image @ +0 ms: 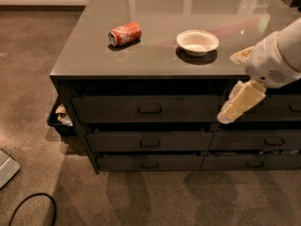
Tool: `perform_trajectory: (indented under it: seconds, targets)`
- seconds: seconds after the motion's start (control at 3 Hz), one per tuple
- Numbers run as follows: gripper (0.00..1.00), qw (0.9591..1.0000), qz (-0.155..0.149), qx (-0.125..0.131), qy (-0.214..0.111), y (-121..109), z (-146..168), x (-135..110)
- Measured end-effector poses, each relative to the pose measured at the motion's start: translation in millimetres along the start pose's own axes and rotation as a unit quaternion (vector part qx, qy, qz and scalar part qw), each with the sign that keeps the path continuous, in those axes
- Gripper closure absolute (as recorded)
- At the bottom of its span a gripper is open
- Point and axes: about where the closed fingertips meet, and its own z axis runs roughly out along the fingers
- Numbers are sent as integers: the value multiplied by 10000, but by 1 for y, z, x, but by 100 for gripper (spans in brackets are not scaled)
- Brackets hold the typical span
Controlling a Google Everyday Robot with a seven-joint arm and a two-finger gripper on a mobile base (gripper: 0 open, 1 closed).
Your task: Open middle drawer
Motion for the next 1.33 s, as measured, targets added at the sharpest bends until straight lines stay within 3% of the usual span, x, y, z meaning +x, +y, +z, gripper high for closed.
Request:
perform_trajectory:
  seconds: [0.33, 0.67, 1.33]
  targets:
    - [0, 9991, 184, -54, -369, -10, 53, 3]
    - [0, 9973, 449, -268, -519, -16, 108, 15]
    - [0, 9923, 757, -788, -587, -5, 190, 34]
